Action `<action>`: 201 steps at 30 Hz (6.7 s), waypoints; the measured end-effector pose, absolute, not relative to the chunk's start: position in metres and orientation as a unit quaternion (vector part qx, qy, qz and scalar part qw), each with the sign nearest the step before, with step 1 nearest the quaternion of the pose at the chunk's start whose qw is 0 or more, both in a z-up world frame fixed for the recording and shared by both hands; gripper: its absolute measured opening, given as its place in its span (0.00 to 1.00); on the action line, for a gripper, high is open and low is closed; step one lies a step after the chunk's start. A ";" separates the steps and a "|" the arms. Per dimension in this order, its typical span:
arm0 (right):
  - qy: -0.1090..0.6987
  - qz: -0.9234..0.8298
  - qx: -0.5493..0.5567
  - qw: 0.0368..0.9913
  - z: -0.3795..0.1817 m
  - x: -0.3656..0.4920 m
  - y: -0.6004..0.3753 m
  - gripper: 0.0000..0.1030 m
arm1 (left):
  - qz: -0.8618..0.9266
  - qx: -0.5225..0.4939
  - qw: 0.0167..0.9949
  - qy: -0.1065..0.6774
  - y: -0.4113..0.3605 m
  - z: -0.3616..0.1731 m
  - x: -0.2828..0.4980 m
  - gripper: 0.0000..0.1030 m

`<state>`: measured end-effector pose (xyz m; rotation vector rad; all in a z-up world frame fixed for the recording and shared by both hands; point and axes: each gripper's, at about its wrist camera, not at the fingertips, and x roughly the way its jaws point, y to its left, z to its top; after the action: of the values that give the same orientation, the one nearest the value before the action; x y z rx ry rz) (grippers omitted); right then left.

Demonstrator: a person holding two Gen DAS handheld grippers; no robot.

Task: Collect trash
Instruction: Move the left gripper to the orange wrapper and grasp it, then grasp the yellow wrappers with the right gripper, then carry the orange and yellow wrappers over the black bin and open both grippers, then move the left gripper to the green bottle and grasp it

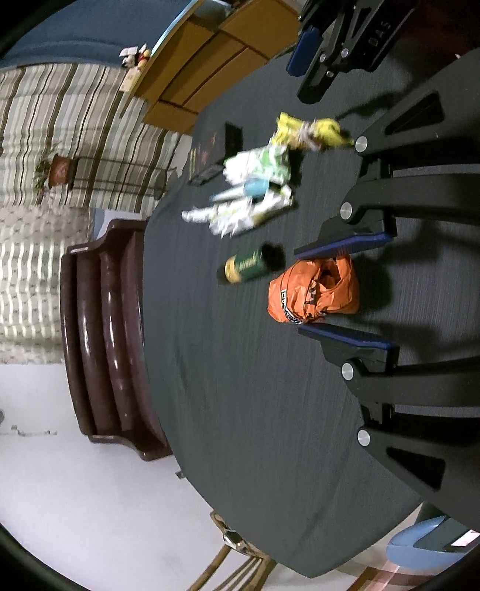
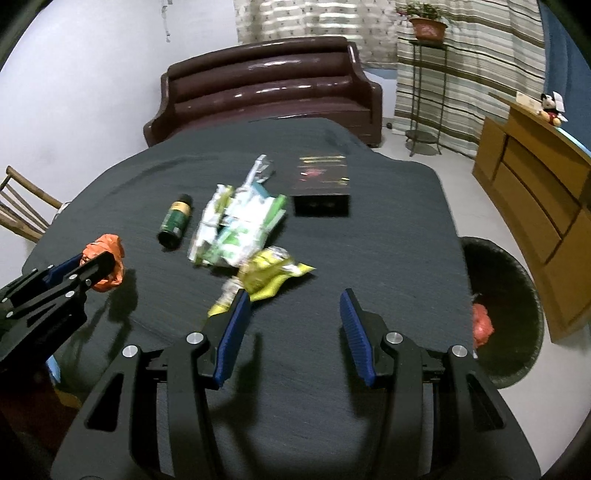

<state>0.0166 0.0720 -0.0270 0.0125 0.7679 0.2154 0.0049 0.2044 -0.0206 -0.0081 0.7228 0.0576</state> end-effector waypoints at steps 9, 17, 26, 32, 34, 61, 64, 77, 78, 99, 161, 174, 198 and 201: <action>0.392 0.109 -0.004 0.913 -0.035 0.029 0.103 0.57 | 0.055 -0.021 0.932 0.358 0.236 -0.025 0.011 0.35; 0.402 0.076 -0.015 0.912 -0.038 0.033 0.093 0.57 | 0.054 -0.031 0.930 0.362 0.242 -0.030 0.012 0.35; 0.405 0.070 -0.017 0.911 -0.038 0.033 0.088 0.57 | 0.056 -0.036 0.930 0.363 0.243 -0.033 0.017 0.35; 0.417 0.080 -0.006 0.905 -0.042 0.039 0.094 0.57 | 0.060 -0.039 0.929 0.363 0.246 -0.033 0.019 0.35; 0.420 0.082 -0.006 0.904 -0.043 0.041 0.097 0.57 | 0.061 -0.040 0.928 0.364 0.246 -0.034 0.020 0.35; 0.423 0.067 0.003 0.903 -0.042 0.050 0.065 0.33 | 0.059 -0.036 0.926 0.370 0.242 -0.038 0.027 0.35; 0.420 0.068 -0.001 0.905 -0.043 0.052 0.068 0.33 | 0.060 -0.034 0.926 0.371 0.240 -0.038 0.027 0.35; 0.375 0.066 -0.035 0.924 -0.030 0.036 0.052 0.20 | 0.024 -0.026 0.932 0.360 0.205 -0.028 0.024 0.35; 0.371 0.064 -0.034 0.926 -0.028 0.035 0.047 0.20 | 0.018 -0.025 0.933 0.358 0.200 -0.027 0.024 0.35; 0.327 -0.031 0.004 0.944 -0.015 0.025 -0.094 0.20 | -0.128 0.022 0.935 0.330 0.040 -0.006 0.042 0.35; 0.353 -0.048 0.090 0.930 -0.043 0.056 -0.176 0.47 | -0.143 0.096 0.919 0.355 -0.063 -0.025 0.072 0.56; 0.358 0.014 0.057 0.932 -0.029 0.065 -0.097 0.49 | -0.049 0.064 0.934 0.349 0.035 -0.012 0.064 0.58; 0.377 0.102 0.030 0.920 -0.029 0.085 0.014 0.50 | 0.056 -0.013 0.911 0.409 0.166 -0.040 0.091 0.59; 0.383 0.102 0.032 0.918 -0.031 0.090 0.016 0.50 | 0.050 -0.023 0.906 0.419 0.170 -0.043 0.096 0.59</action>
<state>0.0897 0.0163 -0.0310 0.0652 0.7878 0.2089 0.0962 0.1704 -0.0427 -0.0483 0.8658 0.1043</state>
